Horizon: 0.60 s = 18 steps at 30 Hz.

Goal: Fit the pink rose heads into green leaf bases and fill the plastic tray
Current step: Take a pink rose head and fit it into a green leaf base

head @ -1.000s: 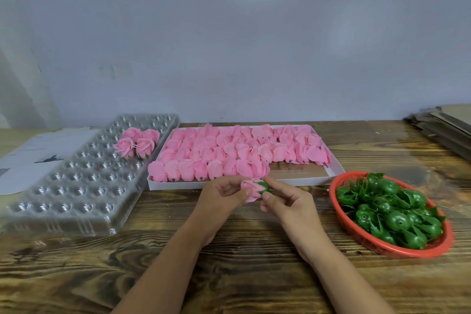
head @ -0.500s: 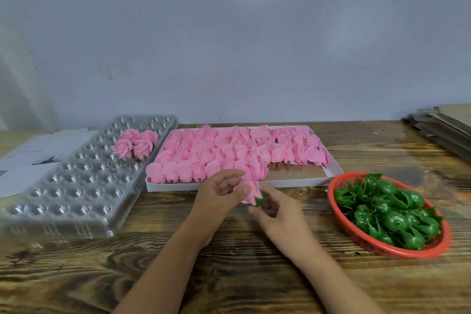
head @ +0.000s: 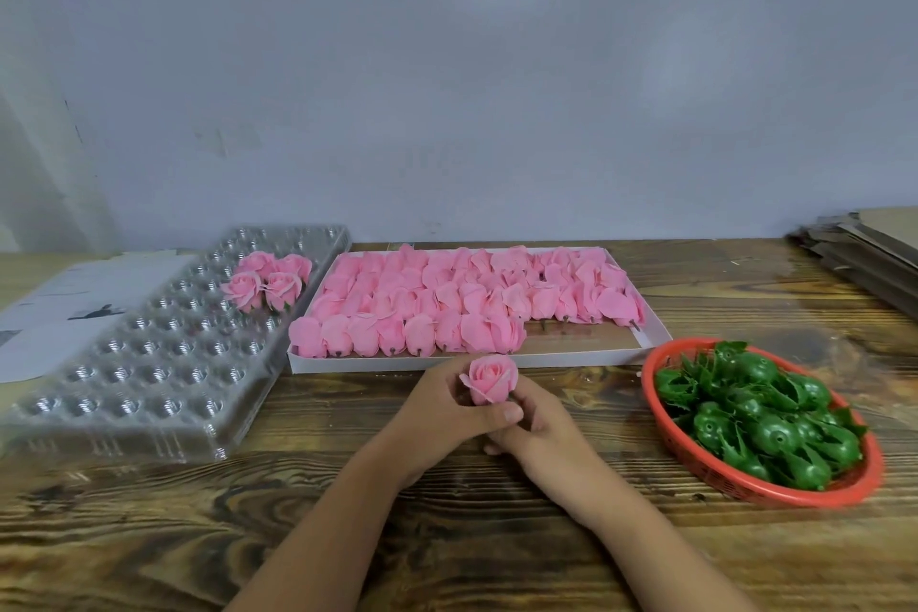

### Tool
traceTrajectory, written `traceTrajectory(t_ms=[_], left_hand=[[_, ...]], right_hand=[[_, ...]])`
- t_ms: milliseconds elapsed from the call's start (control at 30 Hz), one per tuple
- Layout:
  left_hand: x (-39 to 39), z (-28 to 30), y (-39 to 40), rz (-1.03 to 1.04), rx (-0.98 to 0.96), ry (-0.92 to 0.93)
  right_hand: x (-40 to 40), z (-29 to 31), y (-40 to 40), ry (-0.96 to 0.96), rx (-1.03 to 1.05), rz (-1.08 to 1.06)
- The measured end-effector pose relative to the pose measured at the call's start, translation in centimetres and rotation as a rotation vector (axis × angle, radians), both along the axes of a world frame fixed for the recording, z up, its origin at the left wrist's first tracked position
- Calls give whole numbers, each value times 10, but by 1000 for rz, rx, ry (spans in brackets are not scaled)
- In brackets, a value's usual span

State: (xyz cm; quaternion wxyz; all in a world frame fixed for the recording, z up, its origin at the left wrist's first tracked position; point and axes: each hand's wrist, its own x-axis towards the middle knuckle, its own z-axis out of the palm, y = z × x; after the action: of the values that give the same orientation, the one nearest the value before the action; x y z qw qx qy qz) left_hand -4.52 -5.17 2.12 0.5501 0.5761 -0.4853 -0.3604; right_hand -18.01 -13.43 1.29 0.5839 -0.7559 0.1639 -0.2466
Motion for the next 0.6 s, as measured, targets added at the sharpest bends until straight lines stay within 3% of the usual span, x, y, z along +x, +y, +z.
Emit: traceTrajectory(t_ms=[133,600], left_hand=[[2,1,2,33,45,-1],[-8,1,0,61,-21,-60]], right_hand=[[-1,7,4,24,-84,78],[1,0,2,8,-65,8]])
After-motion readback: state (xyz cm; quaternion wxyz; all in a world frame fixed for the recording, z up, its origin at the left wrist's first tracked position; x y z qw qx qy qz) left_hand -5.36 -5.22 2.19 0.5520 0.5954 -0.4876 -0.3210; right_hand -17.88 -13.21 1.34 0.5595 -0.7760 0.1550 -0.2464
